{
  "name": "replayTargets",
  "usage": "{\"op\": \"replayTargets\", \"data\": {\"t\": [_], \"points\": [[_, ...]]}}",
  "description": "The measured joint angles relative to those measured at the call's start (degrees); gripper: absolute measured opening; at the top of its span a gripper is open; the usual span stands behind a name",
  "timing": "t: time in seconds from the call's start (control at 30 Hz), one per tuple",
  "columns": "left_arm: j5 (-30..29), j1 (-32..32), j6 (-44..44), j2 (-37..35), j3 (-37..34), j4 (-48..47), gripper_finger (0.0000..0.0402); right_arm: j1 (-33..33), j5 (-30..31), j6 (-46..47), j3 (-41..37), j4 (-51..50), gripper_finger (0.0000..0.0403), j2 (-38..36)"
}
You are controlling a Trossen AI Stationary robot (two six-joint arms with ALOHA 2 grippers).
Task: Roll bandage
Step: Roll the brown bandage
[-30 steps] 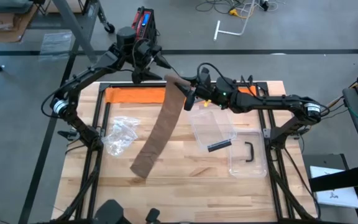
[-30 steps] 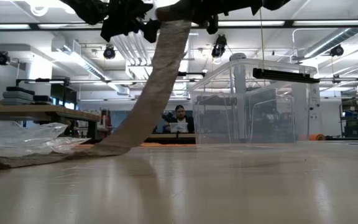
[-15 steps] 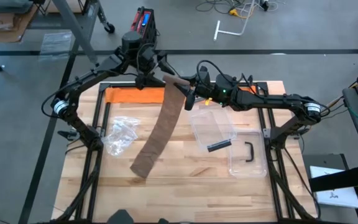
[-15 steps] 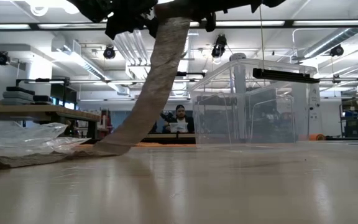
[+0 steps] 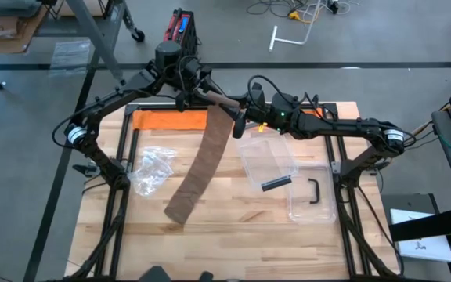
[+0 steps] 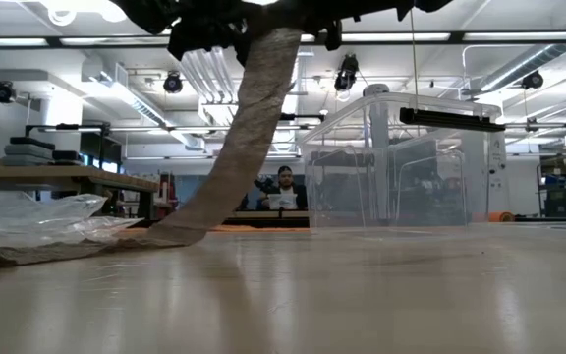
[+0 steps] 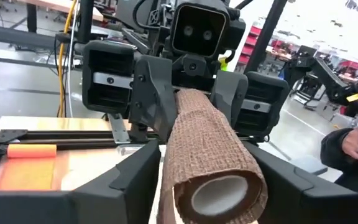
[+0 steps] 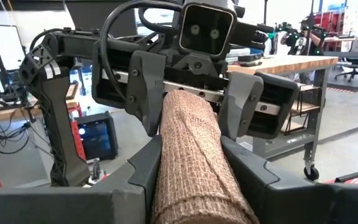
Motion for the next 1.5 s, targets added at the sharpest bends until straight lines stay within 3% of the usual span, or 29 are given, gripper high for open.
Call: {"op": "replayTargets", "data": {"t": [0.4, 0.53, 0.67, 0.9, 1.17, 1.37, 1.5], "points": [[-0.49, -1.21, 4.91, 0.11, 0.02, 0.71, 0.0129, 0.02, 0.13, 2.15, 0.28, -0.19, 0.0129, 0.00], [-0.87, -1.27, 7.55, 0.13, 0.02, 0.79, 0.0088, 0.13, 0.02, 3.02, 0.33, -0.05, 0.0144, 0.00], [-2.76, -1.31, 11.56, 0.13, 0.02, 0.81, 0.0065, 0.04, -0.01, 10.05, 0.35, -0.11, 0.0170, -0.37], [-3.57, -1.33, 24.15, -1.02, 0.02, 1.13, 0.0073, 0.13, -0.56, 19.93, 0.35, -2.13, 0.0245, -4.41], [-6.64, -1.48, 36.65, -3.39, 0.02, 1.81, 0.0074, 0.11, -0.38, 25.20, 0.37, -6.07, 0.0326, -6.53], [-6.11, -1.48, 38.78, -3.54, 0.02, 1.74, 0.0075, 0.07, -0.17, 26.79, 0.35, -3.35, 0.0337, -3.63], [-5.86, -1.48, 44.83, -3.67, 0.02, 0.17, 0.0075, 0.07, -0.21, 27.16, 0.35, -0.70, 0.0328, -2.99]]}}
